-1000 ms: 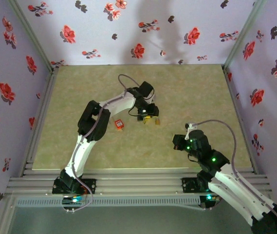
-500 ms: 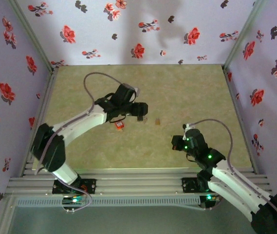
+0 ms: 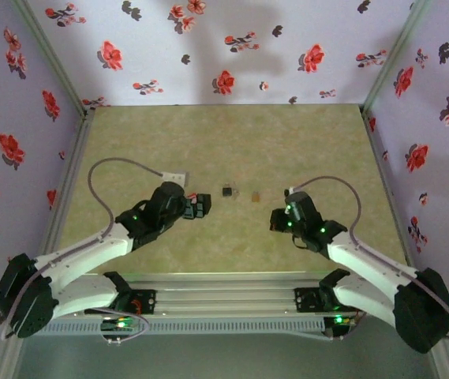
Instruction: Lock with the key
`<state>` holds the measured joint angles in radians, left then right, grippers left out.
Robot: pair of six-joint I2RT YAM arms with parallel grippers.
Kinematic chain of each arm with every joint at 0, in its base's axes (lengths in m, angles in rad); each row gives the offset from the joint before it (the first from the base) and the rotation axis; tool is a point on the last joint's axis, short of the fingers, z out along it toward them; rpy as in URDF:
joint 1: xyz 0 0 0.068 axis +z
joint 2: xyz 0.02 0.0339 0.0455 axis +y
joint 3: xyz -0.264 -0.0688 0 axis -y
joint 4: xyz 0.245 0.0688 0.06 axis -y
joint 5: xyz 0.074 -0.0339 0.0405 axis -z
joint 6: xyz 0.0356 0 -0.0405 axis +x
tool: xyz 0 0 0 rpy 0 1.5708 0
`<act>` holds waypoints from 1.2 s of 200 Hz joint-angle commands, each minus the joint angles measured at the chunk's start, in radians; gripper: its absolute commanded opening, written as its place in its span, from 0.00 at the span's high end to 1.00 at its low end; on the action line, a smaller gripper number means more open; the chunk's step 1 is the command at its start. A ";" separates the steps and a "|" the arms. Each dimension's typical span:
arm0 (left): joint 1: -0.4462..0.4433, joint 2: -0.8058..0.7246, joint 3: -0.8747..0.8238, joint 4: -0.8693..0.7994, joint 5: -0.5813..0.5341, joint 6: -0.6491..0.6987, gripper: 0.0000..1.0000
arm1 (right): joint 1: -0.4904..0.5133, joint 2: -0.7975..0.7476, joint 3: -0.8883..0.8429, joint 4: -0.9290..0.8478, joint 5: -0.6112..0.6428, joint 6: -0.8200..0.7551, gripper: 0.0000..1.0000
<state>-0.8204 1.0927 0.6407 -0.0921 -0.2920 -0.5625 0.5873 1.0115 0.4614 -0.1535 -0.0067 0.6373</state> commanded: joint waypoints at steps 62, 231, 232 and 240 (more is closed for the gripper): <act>-0.006 -0.083 -0.084 0.059 -0.278 -0.056 0.00 | -0.004 0.326 0.230 0.014 0.063 -0.072 1.00; -0.006 -0.174 -0.129 0.058 -0.356 -0.080 0.00 | -0.087 0.677 0.451 -0.034 -0.006 -0.114 1.00; -0.006 -0.174 -0.129 0.058 -0.355 -0.079 0.00 | -0.087 0.678 0.453 -0.034 -0.006 -0.114 1.00; -0.006 -0.172 -0.131 0.059 -0.356 -0.080 0.00 | -0.090 0.690 0.461 -0.041 -0.006 -0.117 1.00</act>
<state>-0.8204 0.9150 0.5205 -0.0525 -0.6029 -0.6224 0.5121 1.6634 0.8799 -0.1551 -0.0048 0.5480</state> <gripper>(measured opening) 0.997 0.039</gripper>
